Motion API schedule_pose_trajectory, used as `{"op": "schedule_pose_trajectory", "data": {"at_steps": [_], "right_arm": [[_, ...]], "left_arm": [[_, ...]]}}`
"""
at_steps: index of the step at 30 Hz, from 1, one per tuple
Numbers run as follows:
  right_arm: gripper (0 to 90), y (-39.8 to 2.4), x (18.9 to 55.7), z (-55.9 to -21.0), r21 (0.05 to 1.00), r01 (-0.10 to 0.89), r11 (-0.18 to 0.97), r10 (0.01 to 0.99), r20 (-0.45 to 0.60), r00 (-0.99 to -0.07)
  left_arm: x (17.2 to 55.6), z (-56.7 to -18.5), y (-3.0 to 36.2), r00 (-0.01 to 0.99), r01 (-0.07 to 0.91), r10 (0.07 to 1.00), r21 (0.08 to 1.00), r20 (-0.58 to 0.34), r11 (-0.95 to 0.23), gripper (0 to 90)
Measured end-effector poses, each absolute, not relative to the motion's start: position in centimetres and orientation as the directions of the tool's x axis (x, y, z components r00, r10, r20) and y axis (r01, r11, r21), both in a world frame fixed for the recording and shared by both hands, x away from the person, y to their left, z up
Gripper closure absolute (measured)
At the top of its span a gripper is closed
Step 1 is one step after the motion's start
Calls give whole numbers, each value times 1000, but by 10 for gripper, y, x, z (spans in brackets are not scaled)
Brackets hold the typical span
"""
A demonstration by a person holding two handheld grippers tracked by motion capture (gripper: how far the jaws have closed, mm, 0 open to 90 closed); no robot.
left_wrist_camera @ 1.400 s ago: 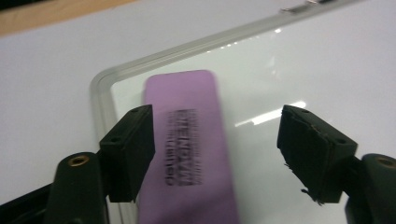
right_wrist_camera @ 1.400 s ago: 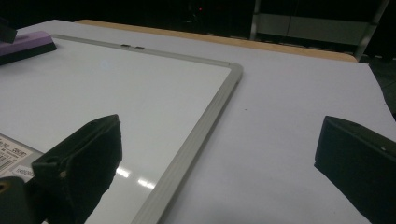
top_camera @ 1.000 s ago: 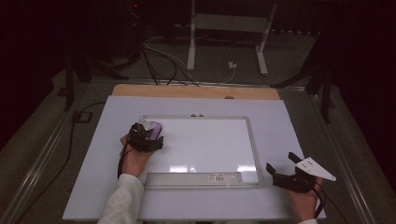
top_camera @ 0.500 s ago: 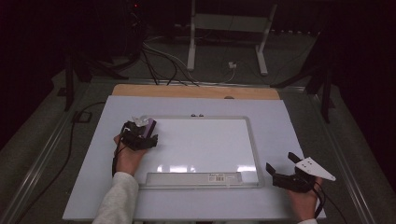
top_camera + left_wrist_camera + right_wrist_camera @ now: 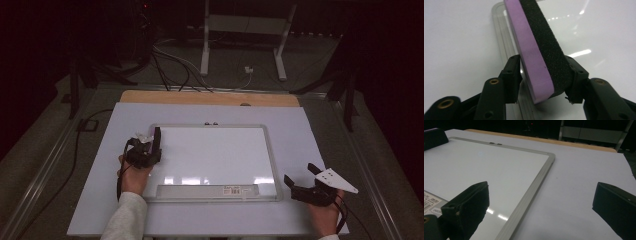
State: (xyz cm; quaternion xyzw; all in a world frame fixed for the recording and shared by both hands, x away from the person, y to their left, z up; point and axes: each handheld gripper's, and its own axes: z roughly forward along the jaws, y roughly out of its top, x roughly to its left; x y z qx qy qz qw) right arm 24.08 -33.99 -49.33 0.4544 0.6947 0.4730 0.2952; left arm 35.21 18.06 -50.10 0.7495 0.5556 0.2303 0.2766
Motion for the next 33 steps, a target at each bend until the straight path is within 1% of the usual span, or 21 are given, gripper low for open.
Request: {"op": "schedule_pose_trajectory", "data": {"at_steps": [4, 8, 13, 18, 19, 22, 23, 25, 27, 28, 29, 33], "right_arm": [[8, -341, 241, -493, 926, 352, 135, 912, 23, -410], [8, -342, 240, -493, 928, 350, 131, 913, 25, -408], [8, -341, 240, -492, 928, 350, 130, 913, 26, -408], [8, -342, 240, -492, 928, 348, 131, 912, 25, -409], [8, -342, 240, -492, 928, 348, 130, 912, 25, -409], [8, -342, 240, -492, 928, 348, 130, 912, 26, -410], [8, -342, 240, -492, 929, 347, 130, 912, 26, -410], [8, -342, 240, -492, 928, 350, 130, 912, 27, -409], [8, -341, 240, -492, 928, 348, 130, 911, 26, -411], [8, -341, 240, -492, 929, 346, 131, 911, 25, -411], [8, -341, 240, -492, 929, 346, 131, 911, 25, -412], [8, -340, 240, -492, 929, 347, 131, 911, 25, -412]], "left_arm": [[359, -501, 180, 235, 716, 972, 670, 31, -194, 597], [365, -501, 179, 205, 722, 979, 673, 15, -162, 613], [372, -502, 178, 175, 725, 985, 677, 1, -129, 620], [375, -503, 179, 181, 722, 983, 681, -15, -122, 607], [374, -503, 180, 190, 717, 981, 687, -29, -119, 588], [368, -498, 183, 195, 676, 979, 731, -62, -88, 465], [366, -495, 184, 216, 659, 973, 747, -79, -86, 448], [360, -488, 184, 250, 624, 966, 773, -60, -113, 414], [353, -480, 185, 285, 584, 957, 802, -56, -127, 357], [350, -476, 186, 303, 568, 951, 813, -64, -127, 325], [347, -473, 187, 313, 559, 947, 820, -67, -127, 272], [337, -460, 195, 309, 519, 948, 848, -73, -104, 171]]}}
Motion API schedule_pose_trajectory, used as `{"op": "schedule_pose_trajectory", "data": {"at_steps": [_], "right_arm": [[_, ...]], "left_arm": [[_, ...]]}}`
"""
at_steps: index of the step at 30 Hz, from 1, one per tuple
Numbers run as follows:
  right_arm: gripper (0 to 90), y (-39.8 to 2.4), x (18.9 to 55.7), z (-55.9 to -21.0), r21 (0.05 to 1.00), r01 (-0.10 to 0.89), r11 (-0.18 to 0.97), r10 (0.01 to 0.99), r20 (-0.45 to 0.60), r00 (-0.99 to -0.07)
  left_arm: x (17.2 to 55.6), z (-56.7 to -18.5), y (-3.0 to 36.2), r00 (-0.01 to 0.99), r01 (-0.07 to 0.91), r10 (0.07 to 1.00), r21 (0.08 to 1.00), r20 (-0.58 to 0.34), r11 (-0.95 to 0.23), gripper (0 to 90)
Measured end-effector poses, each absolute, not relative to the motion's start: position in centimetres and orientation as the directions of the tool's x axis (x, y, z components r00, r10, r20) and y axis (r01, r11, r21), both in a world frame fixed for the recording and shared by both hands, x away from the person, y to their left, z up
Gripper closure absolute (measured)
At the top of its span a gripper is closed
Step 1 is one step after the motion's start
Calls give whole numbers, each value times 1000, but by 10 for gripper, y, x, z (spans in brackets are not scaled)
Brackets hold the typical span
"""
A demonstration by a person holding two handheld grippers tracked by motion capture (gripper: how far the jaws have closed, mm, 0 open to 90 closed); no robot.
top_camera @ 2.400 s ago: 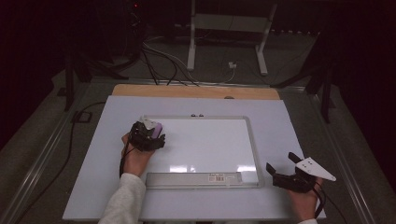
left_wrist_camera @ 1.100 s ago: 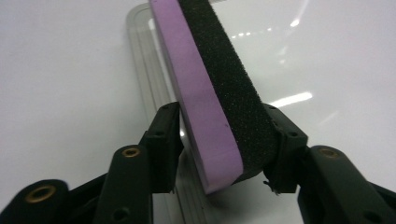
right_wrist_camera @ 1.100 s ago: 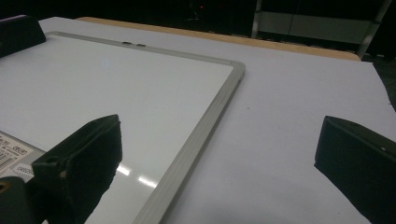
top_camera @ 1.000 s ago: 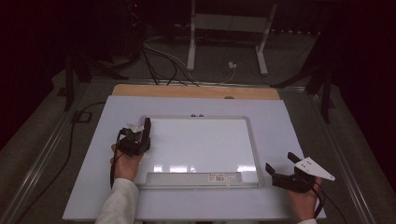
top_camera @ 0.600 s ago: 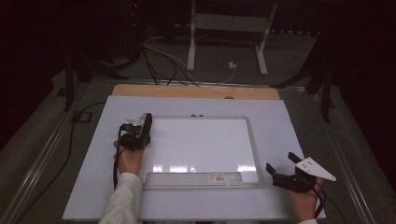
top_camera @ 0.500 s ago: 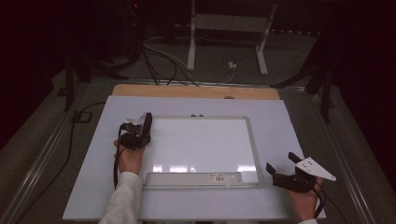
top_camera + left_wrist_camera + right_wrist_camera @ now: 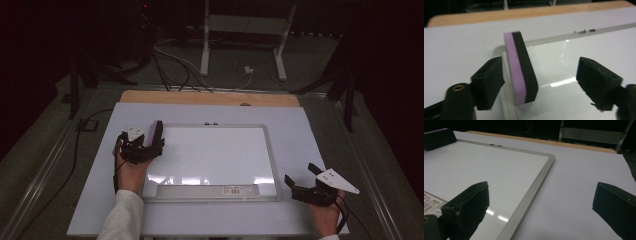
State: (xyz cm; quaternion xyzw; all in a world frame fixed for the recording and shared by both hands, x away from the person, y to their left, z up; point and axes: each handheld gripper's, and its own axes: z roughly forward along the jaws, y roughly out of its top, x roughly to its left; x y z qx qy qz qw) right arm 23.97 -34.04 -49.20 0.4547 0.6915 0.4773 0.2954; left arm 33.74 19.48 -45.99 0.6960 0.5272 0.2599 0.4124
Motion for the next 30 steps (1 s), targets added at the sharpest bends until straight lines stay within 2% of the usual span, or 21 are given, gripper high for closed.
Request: {"op": "schedule_pose_trajectory", "data": {"at_steps": [2, 5, 6, 16, 30], "right_arm": [[8, -340, 240, -492, 929, 345, 132, 911, 24, -413], [8, -341, 240, -492, 929, 346, 130, 911, 26, -412], [8, -341, 239, -492, 929, 346, 130, 911, 26, -412], [7, -338, 238, -490, 934, 336, 124, 904, 34, -426], [7, -335, 236, -487, 942, 317, 109, 900, 42, -434]], "left_arm": [[332, -454, 199, 317, 495, 945, 863, -75, -98, 159], [325, -446, 203, 344, 475, 935, 875, -82, -98, 19], [323, -444, 205, 357, 464, 931, 880, -81, -101, 12], [290, -440, 218, 393, 367, 920, 916, 3, -160, 6], [257, -457, 235, 395, 326, 919, 933, 10, -150, 6]]}}
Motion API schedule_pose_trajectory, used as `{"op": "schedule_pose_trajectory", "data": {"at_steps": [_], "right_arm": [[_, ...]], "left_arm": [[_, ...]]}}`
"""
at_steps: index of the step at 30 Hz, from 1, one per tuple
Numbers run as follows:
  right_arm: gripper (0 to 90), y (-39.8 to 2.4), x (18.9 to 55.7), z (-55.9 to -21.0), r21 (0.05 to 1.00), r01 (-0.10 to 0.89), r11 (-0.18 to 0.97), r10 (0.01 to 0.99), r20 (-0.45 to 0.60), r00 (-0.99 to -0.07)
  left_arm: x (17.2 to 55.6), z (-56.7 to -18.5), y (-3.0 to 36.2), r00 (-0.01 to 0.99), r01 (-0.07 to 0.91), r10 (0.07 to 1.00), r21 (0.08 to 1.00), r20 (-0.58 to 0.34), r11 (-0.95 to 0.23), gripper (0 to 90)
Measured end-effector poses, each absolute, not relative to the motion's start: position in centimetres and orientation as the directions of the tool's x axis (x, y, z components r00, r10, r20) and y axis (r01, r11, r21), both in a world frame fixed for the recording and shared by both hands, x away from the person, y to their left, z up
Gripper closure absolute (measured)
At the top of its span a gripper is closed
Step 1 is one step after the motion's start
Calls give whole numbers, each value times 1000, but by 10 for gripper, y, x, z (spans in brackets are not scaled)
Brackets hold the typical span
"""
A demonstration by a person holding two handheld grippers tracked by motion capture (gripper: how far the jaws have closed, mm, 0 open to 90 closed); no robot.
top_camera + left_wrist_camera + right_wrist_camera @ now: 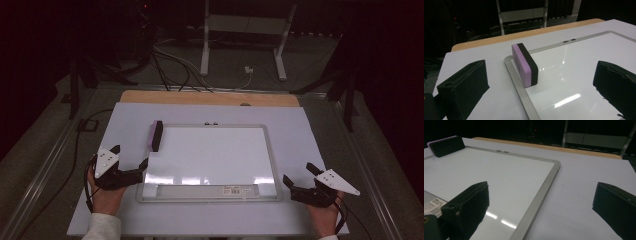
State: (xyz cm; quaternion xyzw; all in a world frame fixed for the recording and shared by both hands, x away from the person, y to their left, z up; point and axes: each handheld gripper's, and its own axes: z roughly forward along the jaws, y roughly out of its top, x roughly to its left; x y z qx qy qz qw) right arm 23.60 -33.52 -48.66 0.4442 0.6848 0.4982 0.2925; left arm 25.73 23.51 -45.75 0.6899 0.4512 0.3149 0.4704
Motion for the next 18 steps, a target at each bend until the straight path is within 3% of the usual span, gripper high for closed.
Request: {"op": "schedule_pose_trajectory", "data": {"at_steps": [18], "right_arm": [[6, -339, 235, -483, 951, 299, 83, 906, 53, -420]], "left_arm": [[238, -470, 247, 386, 329, 922, 934, 2, -140, 6]]}}
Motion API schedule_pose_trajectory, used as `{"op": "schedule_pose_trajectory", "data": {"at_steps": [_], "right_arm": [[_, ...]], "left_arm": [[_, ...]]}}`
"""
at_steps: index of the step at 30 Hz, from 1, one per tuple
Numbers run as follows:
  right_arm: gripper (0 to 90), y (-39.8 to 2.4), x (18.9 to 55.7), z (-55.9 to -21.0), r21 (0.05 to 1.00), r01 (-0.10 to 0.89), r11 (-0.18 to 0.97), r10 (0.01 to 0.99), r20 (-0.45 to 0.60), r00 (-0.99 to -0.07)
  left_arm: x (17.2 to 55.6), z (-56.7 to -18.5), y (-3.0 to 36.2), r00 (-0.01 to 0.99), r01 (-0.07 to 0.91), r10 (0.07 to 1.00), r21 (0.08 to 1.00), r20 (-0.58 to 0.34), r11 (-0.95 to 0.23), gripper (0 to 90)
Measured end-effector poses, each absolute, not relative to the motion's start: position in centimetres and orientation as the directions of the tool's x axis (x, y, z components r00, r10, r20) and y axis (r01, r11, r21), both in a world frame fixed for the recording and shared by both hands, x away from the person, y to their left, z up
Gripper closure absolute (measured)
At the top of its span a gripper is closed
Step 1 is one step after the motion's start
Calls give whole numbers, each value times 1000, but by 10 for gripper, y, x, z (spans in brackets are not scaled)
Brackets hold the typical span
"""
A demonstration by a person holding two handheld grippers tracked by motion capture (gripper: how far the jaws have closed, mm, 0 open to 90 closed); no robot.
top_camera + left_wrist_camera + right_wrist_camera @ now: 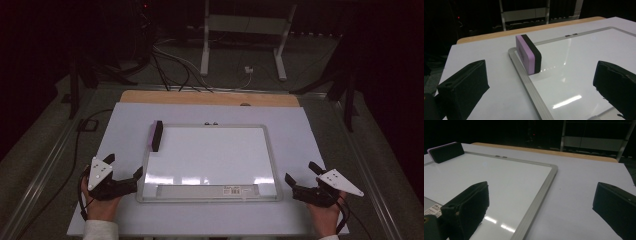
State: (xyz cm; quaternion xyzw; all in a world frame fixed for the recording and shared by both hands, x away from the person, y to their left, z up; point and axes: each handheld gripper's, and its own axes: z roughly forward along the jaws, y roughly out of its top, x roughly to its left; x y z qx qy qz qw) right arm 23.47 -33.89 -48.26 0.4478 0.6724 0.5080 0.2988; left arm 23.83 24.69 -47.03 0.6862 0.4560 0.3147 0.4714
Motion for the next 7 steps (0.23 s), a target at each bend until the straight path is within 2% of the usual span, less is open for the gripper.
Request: {"op": "schedule_pose_trajectory", "data": {"at_steps": [7], "right_arm": [[6, -342, 235, -483, 950, 302, 81, 911, 53, -410]], "left_arm": [[237, -470, 248, 378, 323, 926, 934, 19, -151, 6]]}}
